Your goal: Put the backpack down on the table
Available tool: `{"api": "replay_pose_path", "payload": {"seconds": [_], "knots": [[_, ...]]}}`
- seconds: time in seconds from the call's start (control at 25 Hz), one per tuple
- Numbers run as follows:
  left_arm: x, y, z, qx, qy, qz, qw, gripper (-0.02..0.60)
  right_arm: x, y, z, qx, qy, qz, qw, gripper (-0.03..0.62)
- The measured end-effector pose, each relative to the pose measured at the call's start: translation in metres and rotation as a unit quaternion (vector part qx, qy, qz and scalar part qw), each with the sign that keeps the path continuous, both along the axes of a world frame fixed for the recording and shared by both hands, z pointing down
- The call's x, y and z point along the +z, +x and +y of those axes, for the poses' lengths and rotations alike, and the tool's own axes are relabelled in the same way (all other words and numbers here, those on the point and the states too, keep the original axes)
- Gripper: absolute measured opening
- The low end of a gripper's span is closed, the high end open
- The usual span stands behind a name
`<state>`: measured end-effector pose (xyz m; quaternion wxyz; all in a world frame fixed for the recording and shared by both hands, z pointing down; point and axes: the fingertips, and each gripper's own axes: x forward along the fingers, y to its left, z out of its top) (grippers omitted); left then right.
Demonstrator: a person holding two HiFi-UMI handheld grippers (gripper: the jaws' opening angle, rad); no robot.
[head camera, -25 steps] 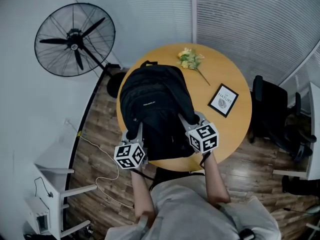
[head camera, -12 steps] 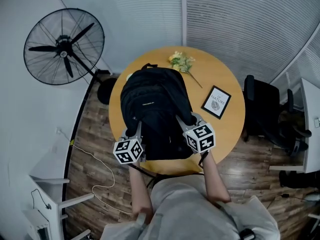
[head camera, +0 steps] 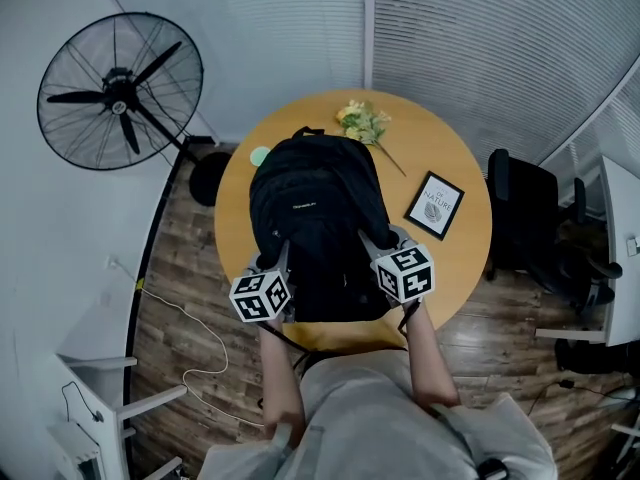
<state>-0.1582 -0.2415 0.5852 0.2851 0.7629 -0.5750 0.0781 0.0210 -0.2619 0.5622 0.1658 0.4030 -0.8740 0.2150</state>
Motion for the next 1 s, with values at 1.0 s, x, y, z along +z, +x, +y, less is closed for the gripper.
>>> {"api": "replay_pose_path", "payload": {"seconds": [1.0], "knots": [[0.092, 0.011, -0.007, 0.033, -0.088, 0.010, 0.9955, 0.058, 0.102, 0.013, -0.004, 0.039, -0.106, 0.002, 0.994, 0.057]]}}
